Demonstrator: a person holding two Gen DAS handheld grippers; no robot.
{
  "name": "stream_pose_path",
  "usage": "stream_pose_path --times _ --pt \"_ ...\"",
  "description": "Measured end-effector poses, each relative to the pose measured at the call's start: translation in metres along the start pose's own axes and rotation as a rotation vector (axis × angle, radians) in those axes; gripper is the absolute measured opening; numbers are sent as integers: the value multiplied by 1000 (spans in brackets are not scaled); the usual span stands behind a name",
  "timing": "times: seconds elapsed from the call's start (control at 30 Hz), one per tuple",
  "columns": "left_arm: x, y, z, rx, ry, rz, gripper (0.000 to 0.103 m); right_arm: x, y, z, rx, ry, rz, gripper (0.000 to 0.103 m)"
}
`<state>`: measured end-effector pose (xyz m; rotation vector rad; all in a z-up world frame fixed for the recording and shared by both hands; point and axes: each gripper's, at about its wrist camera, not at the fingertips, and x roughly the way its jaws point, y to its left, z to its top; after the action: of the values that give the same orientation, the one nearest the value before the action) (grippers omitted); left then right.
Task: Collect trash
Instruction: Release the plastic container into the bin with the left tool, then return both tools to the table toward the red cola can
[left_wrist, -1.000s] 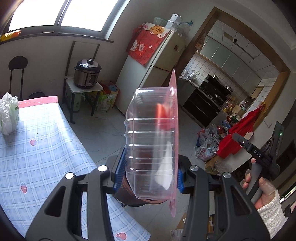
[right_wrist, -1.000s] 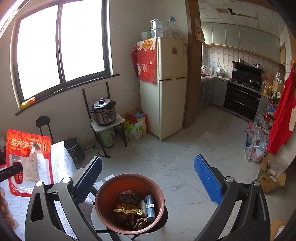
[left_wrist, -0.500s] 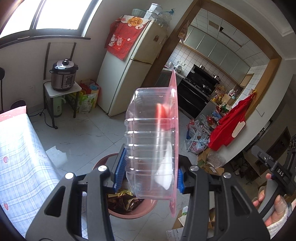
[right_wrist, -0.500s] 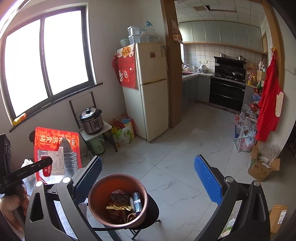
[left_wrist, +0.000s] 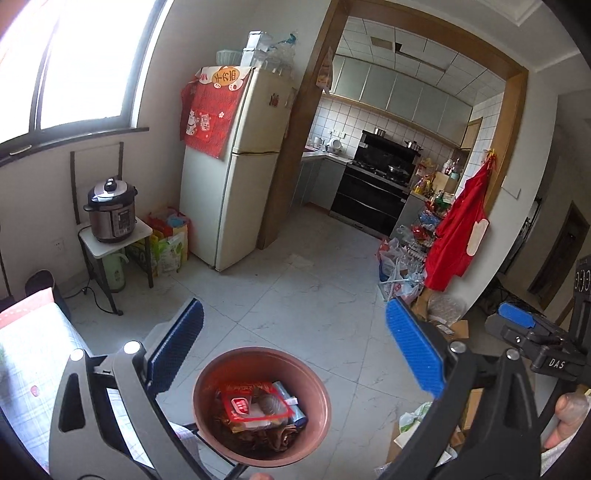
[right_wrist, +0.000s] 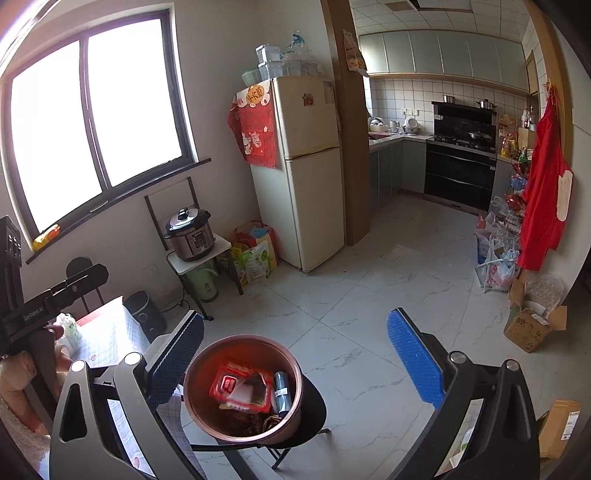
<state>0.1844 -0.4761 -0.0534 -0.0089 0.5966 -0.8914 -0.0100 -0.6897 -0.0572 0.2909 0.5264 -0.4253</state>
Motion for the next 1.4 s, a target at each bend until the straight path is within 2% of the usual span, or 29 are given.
stream_pose_path --times 0.27,0.4,0.57,0.67,0.77,0.93,1.13,1.27,1.4 --pt "-45 25 -6 -22 -22 132 97 7 35 1 -36 21 67 97" --pt "-78 49 -14 -73 -50 193 97 12 58 1 -59 37 110 97" --pt "-127 84 -38 -185 -80 299 97 22 88 -8 -80 64 156 97" --pt "-166 107 -63 -264 -124 385 97 31 107 -19 -84 98 240 97" --pt "-211 131 -96 -342 -151 482 97 41 129 -31 -115 122 283 97" --pt "-292 176 -157 -462 -109 725 97 69 177 -51 -162 210 366 97" --pt "-391 226 -238 -687 -99 932 97 96 265 -70 -197 304 497 97" --pt "-431 256 -273 -739 -83 988 97 93 333 -82 -203 335 576 97" --pt "-454 296 -296 -831 -90 960 97 92 402 -98 -283 367 615 97"
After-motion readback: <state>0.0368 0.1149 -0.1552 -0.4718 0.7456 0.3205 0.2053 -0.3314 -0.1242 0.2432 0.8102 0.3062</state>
